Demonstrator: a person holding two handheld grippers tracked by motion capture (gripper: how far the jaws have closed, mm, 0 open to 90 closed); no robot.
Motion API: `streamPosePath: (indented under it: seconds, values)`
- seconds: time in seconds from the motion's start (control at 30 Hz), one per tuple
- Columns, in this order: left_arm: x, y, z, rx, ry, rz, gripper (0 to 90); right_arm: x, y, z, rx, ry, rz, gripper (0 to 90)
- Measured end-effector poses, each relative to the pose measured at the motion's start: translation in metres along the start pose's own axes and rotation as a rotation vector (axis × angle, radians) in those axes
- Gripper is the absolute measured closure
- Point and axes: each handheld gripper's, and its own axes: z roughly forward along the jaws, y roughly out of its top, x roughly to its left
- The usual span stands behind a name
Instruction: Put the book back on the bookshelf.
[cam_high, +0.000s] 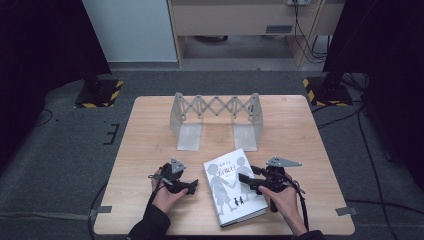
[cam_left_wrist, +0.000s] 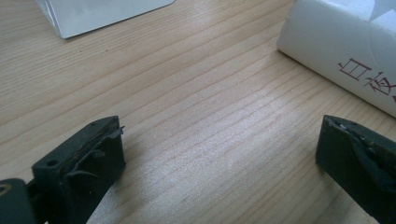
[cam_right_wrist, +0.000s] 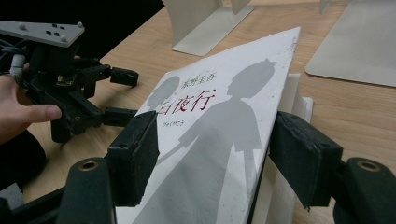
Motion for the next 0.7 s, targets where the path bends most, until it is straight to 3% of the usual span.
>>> streamPosePath:
  seconds: [0.33, 0.57, 0.7]
  values:
    - [0.000, 0.000, 0.000, 0.000, 0.000, 0.000, 0.1, 0.002, 0.006, 0.002, -0.016, 0.014, -0.002, 33.0]
    - [0.000, 0.000, 0.000, -0.001, -0.001, -0.001, 0.4, 0.001, -0.001, 0.004, -0.012, -0.004, 0.009, 32.5]
    - [0.000, 0.000, 0.000, -0.003, 0.000, -0.003, 0.8, 0.001, -0.004, -0.001, -0.009, 0.015, 0.023, 34.2]
